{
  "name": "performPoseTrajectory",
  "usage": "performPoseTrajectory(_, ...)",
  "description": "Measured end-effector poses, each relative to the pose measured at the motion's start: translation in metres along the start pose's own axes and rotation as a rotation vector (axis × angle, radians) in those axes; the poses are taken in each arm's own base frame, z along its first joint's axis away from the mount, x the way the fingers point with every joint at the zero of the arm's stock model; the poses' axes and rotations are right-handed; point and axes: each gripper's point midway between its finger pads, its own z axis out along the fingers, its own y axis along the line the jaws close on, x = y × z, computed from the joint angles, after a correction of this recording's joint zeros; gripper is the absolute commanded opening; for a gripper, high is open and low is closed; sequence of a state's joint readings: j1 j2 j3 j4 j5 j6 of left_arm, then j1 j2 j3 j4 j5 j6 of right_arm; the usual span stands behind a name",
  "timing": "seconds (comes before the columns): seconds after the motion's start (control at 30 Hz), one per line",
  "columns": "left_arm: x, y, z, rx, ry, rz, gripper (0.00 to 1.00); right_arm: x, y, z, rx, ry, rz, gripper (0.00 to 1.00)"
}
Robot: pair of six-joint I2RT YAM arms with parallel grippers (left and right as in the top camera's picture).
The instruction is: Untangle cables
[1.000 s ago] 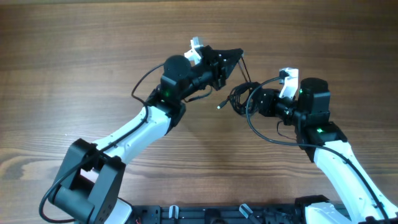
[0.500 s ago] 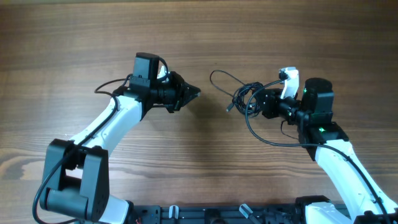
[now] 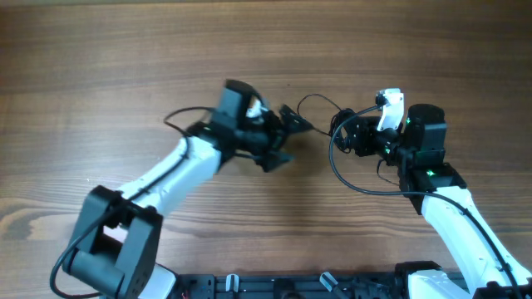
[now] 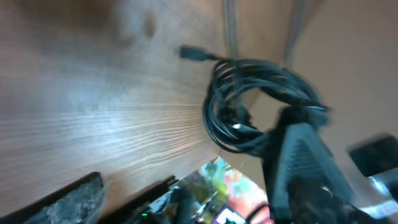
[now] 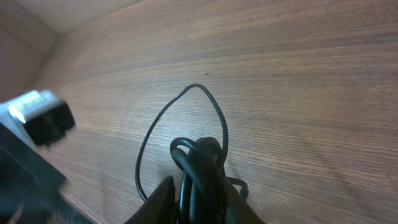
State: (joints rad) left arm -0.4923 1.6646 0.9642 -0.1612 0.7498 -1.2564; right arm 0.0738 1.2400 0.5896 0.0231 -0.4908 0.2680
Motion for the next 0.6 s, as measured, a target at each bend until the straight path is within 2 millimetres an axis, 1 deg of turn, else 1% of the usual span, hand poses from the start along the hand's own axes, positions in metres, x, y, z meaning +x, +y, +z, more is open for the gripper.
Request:
performPoseTrajectory(0.07, 0.007, 0.002, 0.011, -0.030, -0.032, -0.038, 0.65, 0.001, 0.000, 0.000, -0.001, 0.005, 0.018, 0.22)
performPoseTrajectory(0.1, 0.010, 0.002, 0.018, -0.042, -0.059, -0.069, 0.65, 0.001, 0.001, 0.000, -0.004, 0.006, 0.024, 0.22)
performPoseTrajectory(0.13, 0.013, 0.002, 0.024, -0.051, -0.091, -0.093, 0.67, 0.002, 0.002, 0.000, -0.011, 0.009, 0.029, 0.22)
performPoseTrajectory(0.17, 0.014, 0.003, 0.028, -0.057, -0.113, -0.112, 0.74, 0.003, 0.004, 0.000, -0.023, 0.014, 0.034, 0.22)
performPoseTrajectory(0.2, 0.015, 0.005, 0.032, -0.068, -0.151, -0.138, 0.77, 0.004, 0.007, 0.000, -0.040, 0.019, 0.035, 0.22)
performPoseTrajectory(0.27, 0.013, 0.007, 0.036, -0.078, -0.224, -0.181, 0.69, 0.006, 0.014, -0.001, -0.083, 0.033, 0.039, 0.22)
performPoseTrajectory(0.33, 0.007, 0.008, 0.038, -0.072, -0.314, -0.230, 0.71, 0.011, 0.021, -0.002, -0.125, 0.058, 0.051, 0.22)
performPoseTrajectory(0.37, 0.003, 0.005, 0.038, -0.054, -0.352, -0.237, 0.67, 0.013, 0.023, -0.002, -0.136, 0.067, 0.057, 0.22)
performPoseTrajectory(0.4, -0.001, 0.001, 0.037, -0.035, -0.385, -0.242, 0.63, 0.014, 0.024, -0.002, -0.145, 0.072, 0.059, 0.21)
performPoseTrajectory(0.43, -0.004, -0.002, 0.036, -0.021, -0.407, -0.246, 0.53, 0.015, 0.025, -0.002, -0.150, 0.075, 0.061, 0.21)
performPoseTrajectory(0.47, -0.008, -0.004, 0.035, -0.007, -0.434, -0.258, 0.34, 0.016, 0.027, -0.003, -0.160, 0.081, 0.063, 0.20)
performPoseTrajectory(0.5, -0.011, -0.005, 0.034, 0.000, -0.448, -0.266, 0.18, 0.016, 0.028, -0.003, -0.168, 0.084, 0.064, 0.17)
performPoseTrajectory(0.53, -0.014, -0.005, 0.032, 0.006, -0.471, -0.267, 0.09, 0.017, 0.030, -0.003, -0.178, 0.087, 0.066, 0.16)
performPoseTrajectory(0.57, -0.016, -0.005, 0.031, 0.008, -0.481, -0.268, 0.04, 0.017, 0.031, -0.004, -0.183, 0.088, 0.066, 0.16)
performPoseTrajectory(0.6, -0.017, -0.006, 0.030, 0.009, -0.491, -0.265, 0.04, 0.017, 0.032, -0.004, -0.188, 0.090, 0.068, 0.16)
